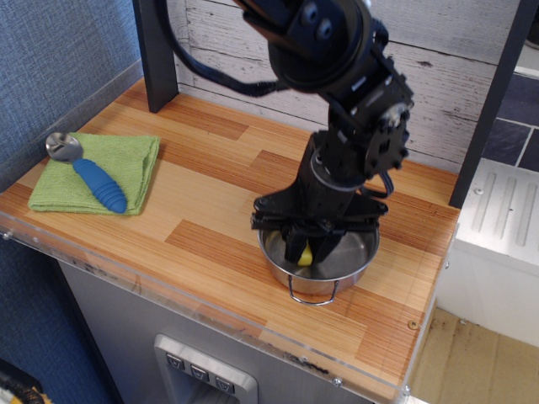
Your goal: Pick up the yellow stick and place it behind the green cloth
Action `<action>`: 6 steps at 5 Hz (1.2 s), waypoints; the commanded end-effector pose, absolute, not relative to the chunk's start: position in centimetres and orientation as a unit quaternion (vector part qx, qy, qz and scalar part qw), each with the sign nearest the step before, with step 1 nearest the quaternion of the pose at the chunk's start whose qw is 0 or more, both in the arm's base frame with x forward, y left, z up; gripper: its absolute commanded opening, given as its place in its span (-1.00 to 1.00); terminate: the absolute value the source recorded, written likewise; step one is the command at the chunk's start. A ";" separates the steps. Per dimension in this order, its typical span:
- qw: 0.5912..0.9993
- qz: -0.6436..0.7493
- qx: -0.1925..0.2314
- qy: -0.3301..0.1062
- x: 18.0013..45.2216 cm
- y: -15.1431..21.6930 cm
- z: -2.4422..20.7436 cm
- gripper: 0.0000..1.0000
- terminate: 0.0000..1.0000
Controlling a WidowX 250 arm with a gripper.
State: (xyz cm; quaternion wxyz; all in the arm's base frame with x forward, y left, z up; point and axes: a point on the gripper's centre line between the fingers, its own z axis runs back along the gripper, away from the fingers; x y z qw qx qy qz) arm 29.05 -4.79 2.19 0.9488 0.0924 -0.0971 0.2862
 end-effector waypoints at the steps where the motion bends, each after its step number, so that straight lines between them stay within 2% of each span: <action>1: 0.941 0.283 0.068 -0.173 30.1 -5.7 8.0 -1.00 -1.00; 2: 0.930 0.309 0.060 -0.189 30.4 -5.0 9.9 -1.00 -1.00; 3: 0.915 0.347 0.046 -0.199 31.4 -3.0 10.6 -1.00 -1.00; 4: 0.881 0.423 0.019 -0.210 32.8 0.1 10.7 -1.00 -1.00; 5: 0.858 0.466 -0.002 -0.213 34.0 2.2 9.6 -1.00 -1.00; 6: 0.835 0.507 0.014 -0.211 35.3 4.2 7.9 -1.00 -1.00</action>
